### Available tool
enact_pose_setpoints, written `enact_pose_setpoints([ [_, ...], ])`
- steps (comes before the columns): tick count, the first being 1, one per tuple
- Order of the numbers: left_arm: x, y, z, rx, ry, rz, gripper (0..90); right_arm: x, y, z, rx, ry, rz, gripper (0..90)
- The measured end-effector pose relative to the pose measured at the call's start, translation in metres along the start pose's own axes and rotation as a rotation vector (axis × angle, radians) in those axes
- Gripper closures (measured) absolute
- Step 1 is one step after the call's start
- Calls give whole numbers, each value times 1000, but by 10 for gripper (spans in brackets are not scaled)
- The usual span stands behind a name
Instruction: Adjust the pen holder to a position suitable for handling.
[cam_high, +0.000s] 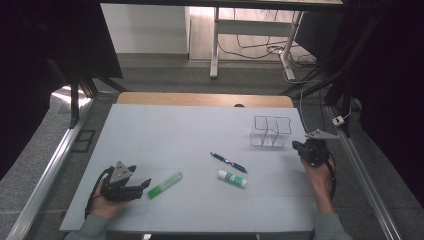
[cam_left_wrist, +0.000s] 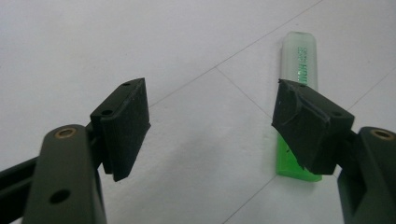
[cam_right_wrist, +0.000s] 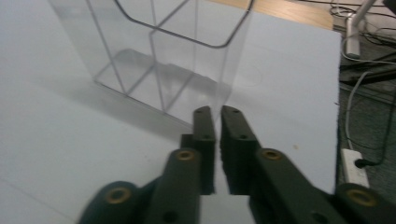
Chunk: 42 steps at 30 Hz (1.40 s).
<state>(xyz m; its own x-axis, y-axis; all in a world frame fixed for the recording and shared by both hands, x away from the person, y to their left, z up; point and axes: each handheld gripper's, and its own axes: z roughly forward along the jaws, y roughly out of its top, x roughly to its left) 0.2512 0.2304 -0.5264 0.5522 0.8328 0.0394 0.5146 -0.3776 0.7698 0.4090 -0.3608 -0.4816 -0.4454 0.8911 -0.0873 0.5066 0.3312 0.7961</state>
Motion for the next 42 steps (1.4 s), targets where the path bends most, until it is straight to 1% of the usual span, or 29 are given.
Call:
enact_pose_setpoints([
  [2, 0, 0, 0, 3, -1, 1, 272, -2, 0, 2, 1, -1, 10, 899],
  [7, 0, 0, 0, 0, 0, -2, 272, -7, 2, 8, 10, -10, 11, 899],
  [10, 0, 0, 0, 2, 1, -2, 272, -12, 3, 11, 17, -13, 22, 899],
  [12, 0, 0, 1, 5, -1, -2, 272, -14, 5, 14, 23, -14, 18, 899],
  [15, 1, 0, 2, 8, -6, -5, 272, -20, 11, 20, 25, -4, 27, 898],
  [20, 2, -1, 3, 8, -7, -13, 272, -24, 20, 31, 28, 11, 19, 899],
  [23, 2, -1, 3, 11, -5, -13, 272, -24, 22, 34, 27, 12, 18, 898],
  [27, 2, -1, 4, 13, -3, -15, 272, -29, 24, 42, 28, 39, 21, 898],
  [32, 2, -1, 5, 18, -2, -15, 271, -29, 25, 48, 30, 62, 16, 898],
  [35, 2, -1, 5, 19, -1, -16, 271, -28, 26, 51, 33, 65, 10, 898],
  [37, 2, -1, 4, 19, 0, -17, 271, -28, 26, 52, 36, 57, 6, 898],
  [42, 2, -1, 5, 18, -2, -21, 271, -29, 25, 54, 20, 64, 24, 899],
])
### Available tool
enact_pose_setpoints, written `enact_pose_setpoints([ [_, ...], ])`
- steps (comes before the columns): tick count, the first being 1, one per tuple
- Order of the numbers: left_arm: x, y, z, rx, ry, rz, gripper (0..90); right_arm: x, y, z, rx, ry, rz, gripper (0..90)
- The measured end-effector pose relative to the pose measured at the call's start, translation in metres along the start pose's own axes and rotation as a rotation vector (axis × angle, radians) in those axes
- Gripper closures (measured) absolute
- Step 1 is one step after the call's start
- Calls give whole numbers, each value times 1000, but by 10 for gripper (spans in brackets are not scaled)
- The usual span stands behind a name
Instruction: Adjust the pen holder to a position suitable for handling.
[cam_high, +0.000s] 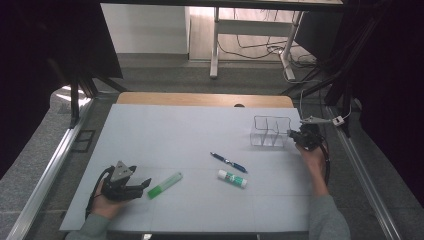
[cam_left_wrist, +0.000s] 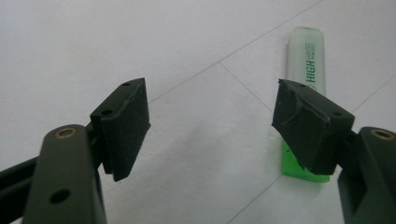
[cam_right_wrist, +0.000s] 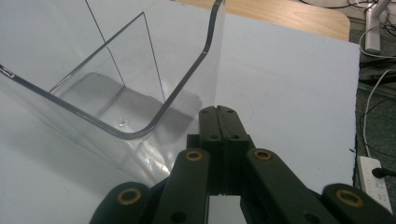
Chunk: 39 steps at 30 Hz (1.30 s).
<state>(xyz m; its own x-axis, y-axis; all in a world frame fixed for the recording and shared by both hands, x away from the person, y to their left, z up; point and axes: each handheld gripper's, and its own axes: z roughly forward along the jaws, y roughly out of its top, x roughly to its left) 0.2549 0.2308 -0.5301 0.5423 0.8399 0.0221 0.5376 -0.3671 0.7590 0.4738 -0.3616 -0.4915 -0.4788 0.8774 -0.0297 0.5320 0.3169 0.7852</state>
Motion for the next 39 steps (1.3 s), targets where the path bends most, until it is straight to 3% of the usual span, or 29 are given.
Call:
enact_pose_setpoints([
  [12, 0, 0, 1, 0, 2, -1, 271, 10, 5, 6, -23, 18, -19, 899],
  [33, 2, 0, 1, 2, -1, -6, 270, 34, 18, 23, -14, 24, -48, 898],
  [36, 2, 1, -1, -18, -25, -28, 268, 38, 19, 26, -11, 29, -48, 899],
  [39, 2, 1, -1, -20, -19, -24, 270, 42, 21, 28, -9, 33, -56, 898],
])
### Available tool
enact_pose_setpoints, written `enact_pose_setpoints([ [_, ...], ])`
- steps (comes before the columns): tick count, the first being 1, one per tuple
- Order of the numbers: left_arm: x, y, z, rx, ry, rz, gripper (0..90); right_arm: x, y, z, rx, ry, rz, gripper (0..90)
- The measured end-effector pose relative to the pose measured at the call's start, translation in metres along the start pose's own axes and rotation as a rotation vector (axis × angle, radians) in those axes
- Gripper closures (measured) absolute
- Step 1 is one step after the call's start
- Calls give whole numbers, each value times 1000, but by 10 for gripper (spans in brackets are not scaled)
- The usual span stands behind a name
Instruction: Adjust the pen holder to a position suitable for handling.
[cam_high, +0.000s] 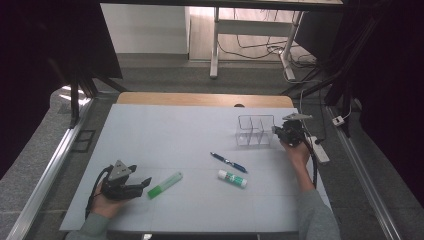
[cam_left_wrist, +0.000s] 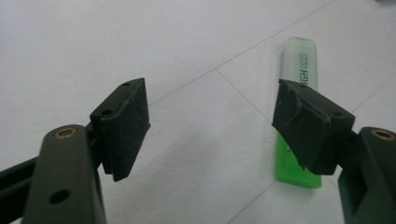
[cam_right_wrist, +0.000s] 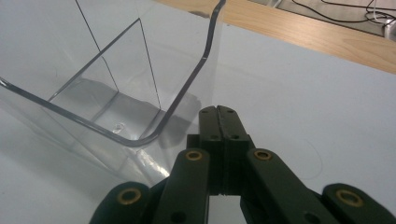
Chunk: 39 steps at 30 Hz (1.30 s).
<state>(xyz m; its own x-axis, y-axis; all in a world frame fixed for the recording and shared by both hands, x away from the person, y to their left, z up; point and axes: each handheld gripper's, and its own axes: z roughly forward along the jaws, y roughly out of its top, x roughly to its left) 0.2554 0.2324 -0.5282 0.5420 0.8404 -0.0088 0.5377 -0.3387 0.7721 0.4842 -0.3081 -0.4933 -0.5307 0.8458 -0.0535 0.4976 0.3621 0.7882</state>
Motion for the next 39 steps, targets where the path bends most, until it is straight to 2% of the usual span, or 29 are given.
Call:
enact_pose_setpoints([
  [19, 0, -1, 1, 7, -1, -1, 268, 26, 13, 17, 2, 31, -37, 898],
  [25, 0, -1, 2, 10, -2, -1, 268, 35, 16, 21, 18, 37, -55, 898],
  [31, 0, -1, 2, 9, -3, 0, 268, 46, 17, 25, 39, 58, -84, 898],
  [39, 1, -1, 2, 10, -5, 3, 269, 55, 18, 26, 40, 86, -92, 898],
])
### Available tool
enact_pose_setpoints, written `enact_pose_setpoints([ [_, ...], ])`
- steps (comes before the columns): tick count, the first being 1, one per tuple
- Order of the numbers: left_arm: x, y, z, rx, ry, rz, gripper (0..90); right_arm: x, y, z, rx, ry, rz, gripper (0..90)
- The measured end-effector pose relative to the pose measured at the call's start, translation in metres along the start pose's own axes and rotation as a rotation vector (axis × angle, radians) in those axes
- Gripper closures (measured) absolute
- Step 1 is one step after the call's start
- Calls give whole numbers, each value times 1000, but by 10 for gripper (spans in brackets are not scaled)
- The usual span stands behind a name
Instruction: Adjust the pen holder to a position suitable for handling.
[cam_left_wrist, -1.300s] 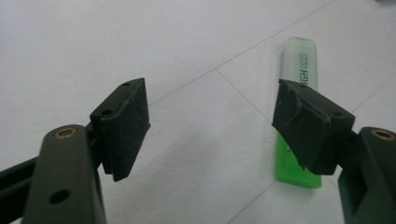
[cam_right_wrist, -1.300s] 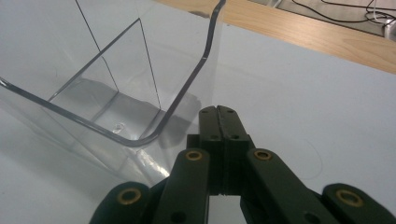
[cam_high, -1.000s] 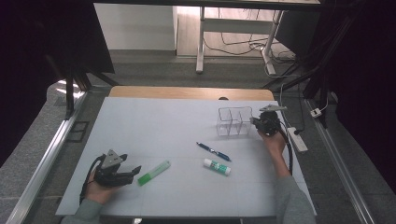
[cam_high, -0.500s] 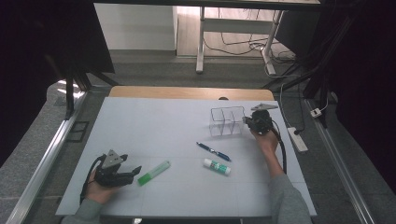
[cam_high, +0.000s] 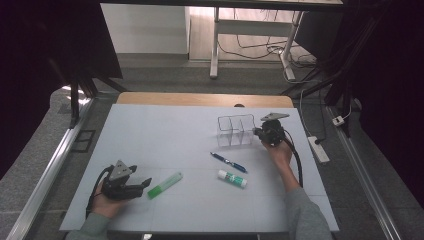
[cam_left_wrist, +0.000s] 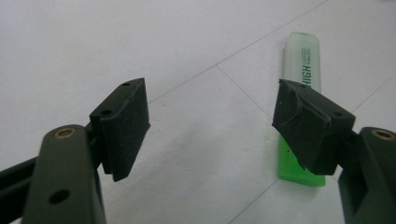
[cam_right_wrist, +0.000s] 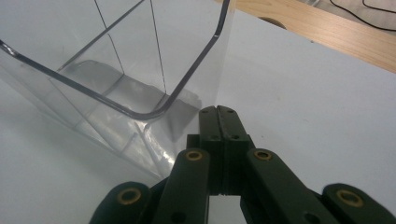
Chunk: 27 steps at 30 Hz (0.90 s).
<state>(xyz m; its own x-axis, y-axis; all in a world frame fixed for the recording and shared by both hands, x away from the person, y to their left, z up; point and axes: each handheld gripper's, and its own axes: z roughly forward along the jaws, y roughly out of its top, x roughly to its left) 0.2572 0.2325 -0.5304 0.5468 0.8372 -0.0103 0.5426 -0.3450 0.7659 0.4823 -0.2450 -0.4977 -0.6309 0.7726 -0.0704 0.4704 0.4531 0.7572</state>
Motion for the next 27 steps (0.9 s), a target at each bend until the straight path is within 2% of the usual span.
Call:
enact_pose_setpoints([
  [16, 0, 0, 0, 1, 0, 4, 269, 19, 6, 3, 0, 51, -36, 898],
  [27, 0, 0, 0, -2, -1, 1, 268, 37, 11, 7, 7, 94, -72, 898],
])
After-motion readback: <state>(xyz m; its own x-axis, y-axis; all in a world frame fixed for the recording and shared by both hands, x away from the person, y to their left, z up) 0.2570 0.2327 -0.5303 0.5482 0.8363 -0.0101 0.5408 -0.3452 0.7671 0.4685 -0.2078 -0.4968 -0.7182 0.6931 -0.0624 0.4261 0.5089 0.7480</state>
